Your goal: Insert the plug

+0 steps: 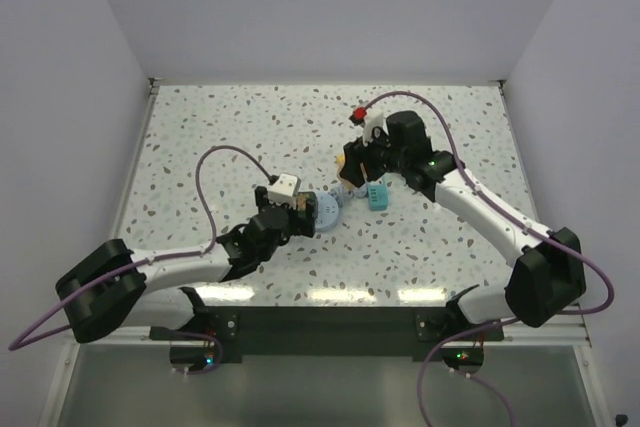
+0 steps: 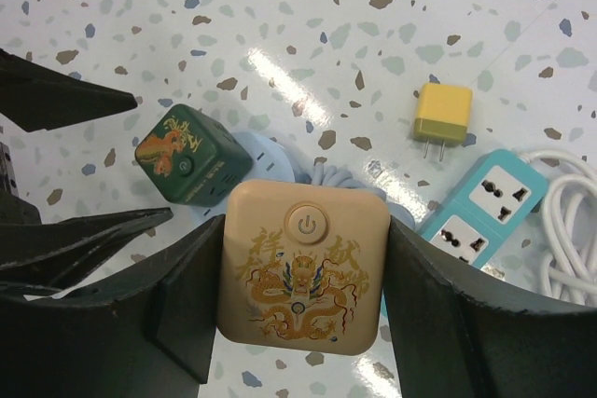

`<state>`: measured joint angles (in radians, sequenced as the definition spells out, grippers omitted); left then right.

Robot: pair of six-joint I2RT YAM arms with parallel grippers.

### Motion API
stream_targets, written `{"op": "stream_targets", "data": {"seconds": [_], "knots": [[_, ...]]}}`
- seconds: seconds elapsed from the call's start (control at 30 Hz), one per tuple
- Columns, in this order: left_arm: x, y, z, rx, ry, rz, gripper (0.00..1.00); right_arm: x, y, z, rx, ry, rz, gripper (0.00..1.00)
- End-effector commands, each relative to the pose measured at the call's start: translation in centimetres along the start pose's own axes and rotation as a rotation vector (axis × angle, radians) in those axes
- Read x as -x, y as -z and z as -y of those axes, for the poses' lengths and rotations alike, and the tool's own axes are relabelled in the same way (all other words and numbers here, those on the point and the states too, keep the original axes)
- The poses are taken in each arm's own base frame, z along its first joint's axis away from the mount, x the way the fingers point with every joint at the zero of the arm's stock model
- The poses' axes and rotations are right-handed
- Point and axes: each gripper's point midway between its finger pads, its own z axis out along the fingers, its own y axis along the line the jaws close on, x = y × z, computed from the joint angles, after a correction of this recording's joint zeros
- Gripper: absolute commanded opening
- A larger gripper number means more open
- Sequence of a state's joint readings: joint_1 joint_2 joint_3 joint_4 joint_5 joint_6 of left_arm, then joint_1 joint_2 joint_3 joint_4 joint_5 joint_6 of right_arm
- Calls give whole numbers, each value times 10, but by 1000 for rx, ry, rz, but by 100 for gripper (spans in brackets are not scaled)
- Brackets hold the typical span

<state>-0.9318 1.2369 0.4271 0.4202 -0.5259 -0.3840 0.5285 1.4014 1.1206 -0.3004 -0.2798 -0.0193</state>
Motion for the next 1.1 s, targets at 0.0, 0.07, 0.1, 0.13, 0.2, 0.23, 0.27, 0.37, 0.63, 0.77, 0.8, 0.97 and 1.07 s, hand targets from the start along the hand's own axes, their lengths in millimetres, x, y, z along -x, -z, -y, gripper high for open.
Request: {"op": "stream_targets", "data": {"seconds": [0.0, 0.07, 0.1, 0.13, 0.2, 0.23, 0.27, 0.37, 0.63, 0.77, 0.8, 0.97, 1.07], "knots": [[38, -12, 19, -20, 72, 95, 100, 19, 12, -4, 14, 28, 82, 0], [33, -18, 18, -3, 55, 85, 100, 18, 13, -5, 16, 30, 83, 0], [35, -20, 18, 3, 52, 90, 100, 18, 13, -5, 16, 32, 85, 0], [31, -22, 17, 8, 34, 82, 100, 18, 14, -4, 14, 32, 86, 0], [33, -26, 21, 1, 30, 86, 100, 18, 14, -4, 13, 33, 89, 0], [28, -29, 21, 3, 16, 72, 95, 17, 14, -4, 11, 31, 89, 0], [25, -30, 22, -4, 8, 61, 90, 17, 14, -5, 14, 32, 91, 0], [16, -34, 22, -9, -24, 35, 57, 16, 13, -7, 32, 39, 101, 0], [6, -39, 9, -88, -163, -1, 34, 8, 9, -23, 140, 143, 137, 0], [1, -42, 15, -276, -257, -31, 34, -7, -3, -43, 225, 221, 120, 0], [0, -43, 15, -293, -296, -35, 34, -9, -7, -45, 225, 254, 114, 0], [-1, -51, 31, -386, -356, -65, 40, -25, -27, -63, 280, 321, 67, 0], [-5, -56, 26, -348, -370, -115, 46, -31, -38, -62, 290, 339, 43, 0]]}}
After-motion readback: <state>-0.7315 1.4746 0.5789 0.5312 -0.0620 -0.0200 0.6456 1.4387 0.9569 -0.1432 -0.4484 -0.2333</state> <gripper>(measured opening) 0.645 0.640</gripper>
